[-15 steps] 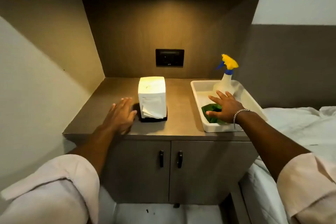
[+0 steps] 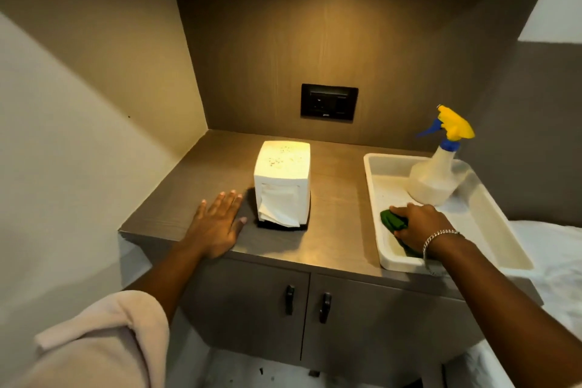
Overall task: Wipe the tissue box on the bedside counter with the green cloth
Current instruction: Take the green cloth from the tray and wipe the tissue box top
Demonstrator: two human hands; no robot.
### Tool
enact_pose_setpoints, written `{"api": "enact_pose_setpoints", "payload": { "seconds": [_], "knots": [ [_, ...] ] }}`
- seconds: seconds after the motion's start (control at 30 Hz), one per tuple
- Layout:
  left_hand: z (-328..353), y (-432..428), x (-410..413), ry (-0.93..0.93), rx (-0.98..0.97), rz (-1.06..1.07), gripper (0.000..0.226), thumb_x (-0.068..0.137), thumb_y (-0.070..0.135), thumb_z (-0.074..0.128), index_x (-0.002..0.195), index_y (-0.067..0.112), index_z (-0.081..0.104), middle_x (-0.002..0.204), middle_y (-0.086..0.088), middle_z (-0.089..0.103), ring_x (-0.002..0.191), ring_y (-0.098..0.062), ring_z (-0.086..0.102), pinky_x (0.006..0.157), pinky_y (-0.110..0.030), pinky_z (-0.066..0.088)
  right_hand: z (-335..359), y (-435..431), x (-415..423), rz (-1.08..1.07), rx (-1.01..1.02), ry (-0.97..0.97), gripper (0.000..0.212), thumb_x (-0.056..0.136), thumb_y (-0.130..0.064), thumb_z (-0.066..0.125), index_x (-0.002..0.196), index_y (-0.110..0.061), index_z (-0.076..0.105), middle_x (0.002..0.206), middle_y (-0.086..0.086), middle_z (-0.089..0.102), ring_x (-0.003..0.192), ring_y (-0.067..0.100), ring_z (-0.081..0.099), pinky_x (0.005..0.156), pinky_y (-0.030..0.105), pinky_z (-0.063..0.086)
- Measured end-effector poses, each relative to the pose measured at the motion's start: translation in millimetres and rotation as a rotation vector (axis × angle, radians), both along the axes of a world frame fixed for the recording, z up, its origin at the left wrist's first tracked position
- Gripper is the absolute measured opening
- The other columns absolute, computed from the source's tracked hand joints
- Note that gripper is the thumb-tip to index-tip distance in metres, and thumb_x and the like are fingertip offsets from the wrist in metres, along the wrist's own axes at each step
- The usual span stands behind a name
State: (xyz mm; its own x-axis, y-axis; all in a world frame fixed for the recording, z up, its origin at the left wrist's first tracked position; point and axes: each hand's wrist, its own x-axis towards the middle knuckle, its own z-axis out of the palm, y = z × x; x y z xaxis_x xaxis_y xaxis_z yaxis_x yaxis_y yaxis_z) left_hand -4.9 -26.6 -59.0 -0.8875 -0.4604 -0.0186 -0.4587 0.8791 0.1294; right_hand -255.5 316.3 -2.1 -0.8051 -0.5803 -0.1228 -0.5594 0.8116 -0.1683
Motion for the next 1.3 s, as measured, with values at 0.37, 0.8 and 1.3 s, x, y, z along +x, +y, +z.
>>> {"api": "enact_pose_setpoints", "payload": {
  "seconds": [0.37,0.8,1.3],
  "knots": [
    [83.9,-13.5,-20.5,0.199,0.236,-0.117,0.080,0.089,0.064,0.021,0.147,0.024,-0.018,0.156,0.005,-0.025,0.141,-0.009,-0.026,0.115,-0.039,-0.015,79.6,-8.0,21.5,0.064,-0.613,0.046,0.040,0.070,-0.014,0.079,0.108,-0.025,0.071,0.103,0.003,0.075,0.098,0.024,0.066,0.086,0.027,0.044],
    [141.6,-36.6,-88.1,-0.099,0.589,-0.386,0.118,0.057,0.060,0.080,0.143,0.043,0.001,0.161,0.001,-0.010,0.142,-0.012,-0.017,0.112,-0.042,-0.007,120.2,-132.4,89.0,0.529,-0.386,0.093,0.051,0.083,-0.018,0.069,0.129,-0.033,0.055,0.145,0.001,0.048,0.132,0.027,0.047,0.099,0.050,0.050],
    [117.2,-43.6,-90.6,0.053,0.708,-0.385,0.134,0.044,0.064,0.083,0.146,0.045,-0.001,0.158,0.016,-0.020,0.143,-0.027,-0.026,0.114,-0.058,0.001,112.6,-164.1,111.9,0.494,-0.235,0.245,0.054,0.081,-0.030,0.067,0.131,-0.039,0.050,0.145,-0.004,0.047,0.134,0.032,0.043,0.093,0.050,0.053]
  ]
}}
